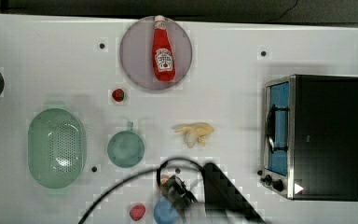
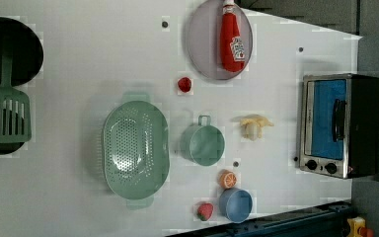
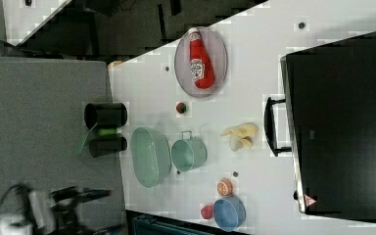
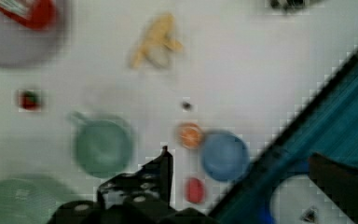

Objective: Pick banana from table and place on oven.

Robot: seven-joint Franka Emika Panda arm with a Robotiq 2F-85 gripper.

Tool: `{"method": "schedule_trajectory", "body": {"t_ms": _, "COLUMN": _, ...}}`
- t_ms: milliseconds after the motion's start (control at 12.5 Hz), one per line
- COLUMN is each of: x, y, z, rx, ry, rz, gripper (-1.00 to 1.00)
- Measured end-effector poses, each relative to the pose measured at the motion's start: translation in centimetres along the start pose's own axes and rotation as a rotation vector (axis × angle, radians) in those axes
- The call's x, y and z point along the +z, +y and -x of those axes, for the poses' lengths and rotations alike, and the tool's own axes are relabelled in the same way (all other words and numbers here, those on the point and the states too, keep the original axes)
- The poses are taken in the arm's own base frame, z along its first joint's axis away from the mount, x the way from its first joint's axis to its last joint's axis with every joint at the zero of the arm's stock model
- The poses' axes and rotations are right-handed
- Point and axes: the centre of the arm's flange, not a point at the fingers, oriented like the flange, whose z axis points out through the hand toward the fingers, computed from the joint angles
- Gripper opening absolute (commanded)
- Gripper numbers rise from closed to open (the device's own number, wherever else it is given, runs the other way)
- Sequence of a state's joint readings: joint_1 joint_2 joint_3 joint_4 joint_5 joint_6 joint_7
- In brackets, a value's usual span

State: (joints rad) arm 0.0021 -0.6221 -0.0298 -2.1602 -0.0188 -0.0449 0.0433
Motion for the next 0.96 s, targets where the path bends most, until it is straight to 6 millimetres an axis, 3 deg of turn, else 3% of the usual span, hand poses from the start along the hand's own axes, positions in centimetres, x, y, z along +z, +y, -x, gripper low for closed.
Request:
{"method": "schedule_trajectory", "body": {"t_ms": 160, "x": -4.0, "y": 0.6, "z": 0.1, "rx": 0.006, "ry": 0.097, "rz": -0.088, "gripper": 1.0}}
{"method": "schedule_trajectory", "body": {"t_ms": 240, "x": -4.2, "y": 0.1, "z": -0.5, "rx": 0.006, "ry": 0.115, "rz": -0.103, "gripper": 1.0}}
{"method": "schedule_trajectory", "body": {"t_ms": 400, "x": -1.3, "y": -2.5, "z": -2.7, "rx": 0.004, "ry": 0.127, "rz": -0.123, "gripper": 1.0}}
{"method": "schedule_trajectory", "body": {"t_ms": 560, "x": 5.4, "y": -5.5, "z": -5.2, "rx": -0.001, "ry": 0.085, "rz": -0.07, "gripper": 1.0}}
{"method": "schedule_trajectory", "body": {"t_ms": 720, "x": 14.2, "y": -7.5, "z": -7.2, "rx": 0.008, "ry": 0.014, "rz": -0.008, "gripper": 1.0}}
{"method": "schedule_trajectory", "body": {"t_ms": 960, "x": 25.9, "y": -8.1, "z": -9.9, "rx": 0.051, "ry": -0.05, "rz": 0.047, "gripper": 1.0}}
